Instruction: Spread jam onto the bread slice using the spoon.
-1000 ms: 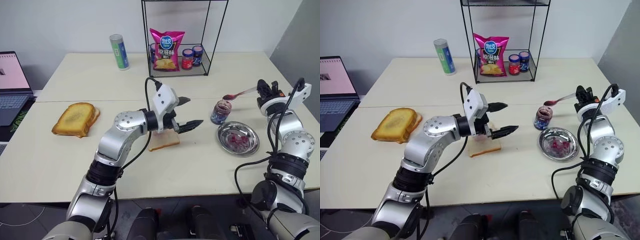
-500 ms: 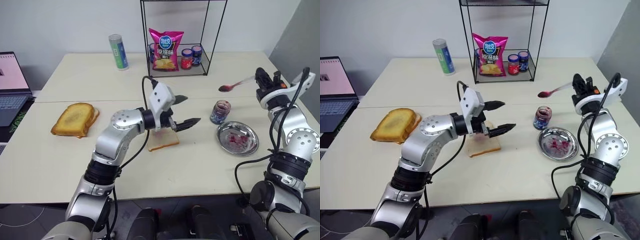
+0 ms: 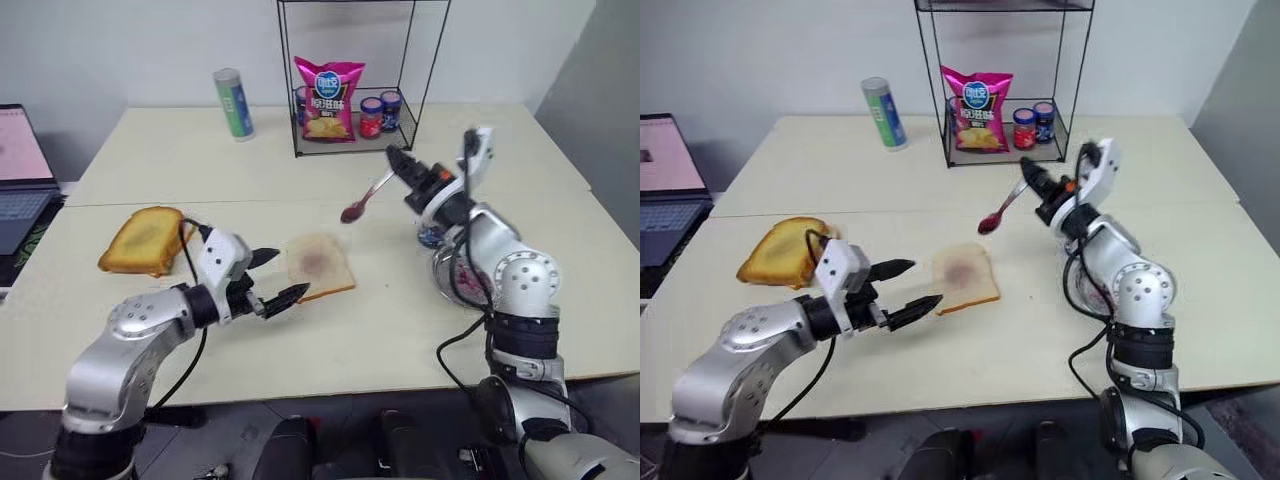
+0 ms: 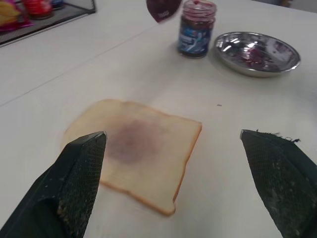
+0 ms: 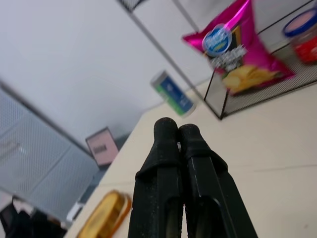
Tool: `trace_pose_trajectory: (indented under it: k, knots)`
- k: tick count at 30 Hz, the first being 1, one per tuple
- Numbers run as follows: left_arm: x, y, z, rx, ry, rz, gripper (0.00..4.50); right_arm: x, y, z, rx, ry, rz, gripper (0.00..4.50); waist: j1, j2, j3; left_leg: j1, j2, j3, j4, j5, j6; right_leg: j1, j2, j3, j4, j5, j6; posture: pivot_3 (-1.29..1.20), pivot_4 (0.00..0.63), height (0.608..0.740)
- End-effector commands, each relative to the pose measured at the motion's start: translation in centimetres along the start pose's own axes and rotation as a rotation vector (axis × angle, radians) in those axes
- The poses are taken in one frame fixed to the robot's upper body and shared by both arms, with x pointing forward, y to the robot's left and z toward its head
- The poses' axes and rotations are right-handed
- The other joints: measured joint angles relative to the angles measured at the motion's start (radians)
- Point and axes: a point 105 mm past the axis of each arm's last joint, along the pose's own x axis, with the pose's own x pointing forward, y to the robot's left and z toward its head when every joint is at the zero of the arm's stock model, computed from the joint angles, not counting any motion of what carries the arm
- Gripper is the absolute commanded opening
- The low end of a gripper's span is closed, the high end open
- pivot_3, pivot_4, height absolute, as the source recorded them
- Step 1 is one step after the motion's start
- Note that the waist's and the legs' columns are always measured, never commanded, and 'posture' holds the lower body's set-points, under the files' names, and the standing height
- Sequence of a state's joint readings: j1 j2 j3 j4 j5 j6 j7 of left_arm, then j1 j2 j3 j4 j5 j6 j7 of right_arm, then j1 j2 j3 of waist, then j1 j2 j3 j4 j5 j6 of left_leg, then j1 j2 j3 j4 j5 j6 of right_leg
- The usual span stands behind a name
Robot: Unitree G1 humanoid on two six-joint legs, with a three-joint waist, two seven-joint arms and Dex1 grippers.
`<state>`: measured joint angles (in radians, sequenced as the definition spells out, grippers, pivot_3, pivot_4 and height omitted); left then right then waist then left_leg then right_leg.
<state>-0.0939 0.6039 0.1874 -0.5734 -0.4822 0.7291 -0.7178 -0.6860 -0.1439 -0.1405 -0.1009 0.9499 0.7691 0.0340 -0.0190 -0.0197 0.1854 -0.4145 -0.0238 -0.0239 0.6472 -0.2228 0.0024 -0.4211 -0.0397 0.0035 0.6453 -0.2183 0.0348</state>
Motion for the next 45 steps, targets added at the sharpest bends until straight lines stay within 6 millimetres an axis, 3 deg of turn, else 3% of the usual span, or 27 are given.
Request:
trace_pose_trajectory:
  k: [1, 10, 17, 24, 31, 38, 41, 45]
  knots:
    - [-1.4, -0.9, 0.7, 0.003, -0.034, 0.069, 4.50, 0.7, 2.2, -1.4, -0.133, 0.011, 0.101, 0.03, 0.002, 0.000, 0.000, 0.000, 0.000, 0.000, 0.001, 0.000, 0.000, 0.000, 0.000, 0.000, 0.000, 0.000, 0.000, 0.00, 0.150, 0.740]
    - [-3.3, -2.3, -2.1, -0.061, 0.034, 0.157, 4.50, 2.2, 3.0, -6.4, -0.408, 0.078, 0.207, 0.03, -0.009, 0.000, 0.000, 0.004, 0.001, 0.002, -0.002, 0.000, 0.000, 0.000, 0.000, 0.003, 0.000, 0.000, -0.002, 0.00, 0.150, 0.740]
    - [-3.4, -2.8, -2.9, -0.079, 0.033, 0.186, 4.50, 3.3, 3.5, -7.7, -0.504, 0.055, 0.263, 0.03, -0.008, 0.000, 0.000, 0.004, 0.001, 0.003, -0.002, 0.000, -0.001, 0.000, 0.000, 0.003, 0.001, 0.000, -0.002, 0.00, 0.150, 0.740]
    - [-3.1, -2.7, -2.8, -0.076, 0.023, 0.191, 4.50, 3.9, 3.8, -7.8, -0.630, 0.016, 0.301, 0.03, -0.009, -0.001, 0.000, 0.005, 0.001, 0.003, -0.002, 0.000, -0.001, 0.000, 0.000, 0.004, 0.001, 0.000, -0.002, 0.00, 0.150, 0.740]
    - [-2.5, -2.3, -2.3, -0.065, 0.007, 0.177, 4.50, 4.3, 2.8, -5.4, -0.663, -0.074, 0.242, 0.03, -0.008, -0.001, 0.000, 0.005, 0.001, 0.003, -0.002, 0.000, -0.001, 0.001, 0.000, 0.004, 0.001, 0.000, -0.002, 0.00, 0.150, 0.740]
    - [-2.2, -1.8, -1.9, -0.054, -0.003, 0.159, 4.50, 3.7, 2.1, -4.5, -0.358, -0.054, 0.174, 0.03, -0.009, 0.000, 0.000, 0.005, 0.001, 0.003, -0.002, 0.000, -0.001, 0.000, 0.000, 0.004, 0.001, 0.000, -0.002, 0.00, 0.150, 0.740]
    - [-2.1, -1.7, -1.9, -0.051, -0.002, 0.150, 4.50, 3.3, 0.4, -5.3, -0.081, 0.011, 0.083, 0.03, -0.009, -0.001, 0.000, 0.005, 0.002, 0.002, -0.002, 0.000, -0.001, 0.001, 0.000, 0.003, 0.001, 0.000, -0.003, 0.00, 0.150, 0.740]
    - [-2.1, -1.6, -1.8, -0.048, -0.002, 0.146, 4.50, 2.9, -0.4, -6.3, 0.090, 0.060, 0.033, 0.03, -0.008, 0.000, 0.000, 0.005, 0.002, 0.002, -0.002, 0.000, -0.001, 0.001, 0.000, 0.003, 0.001, -0.001, -0.003, 0.00, 0.150, 0.740]
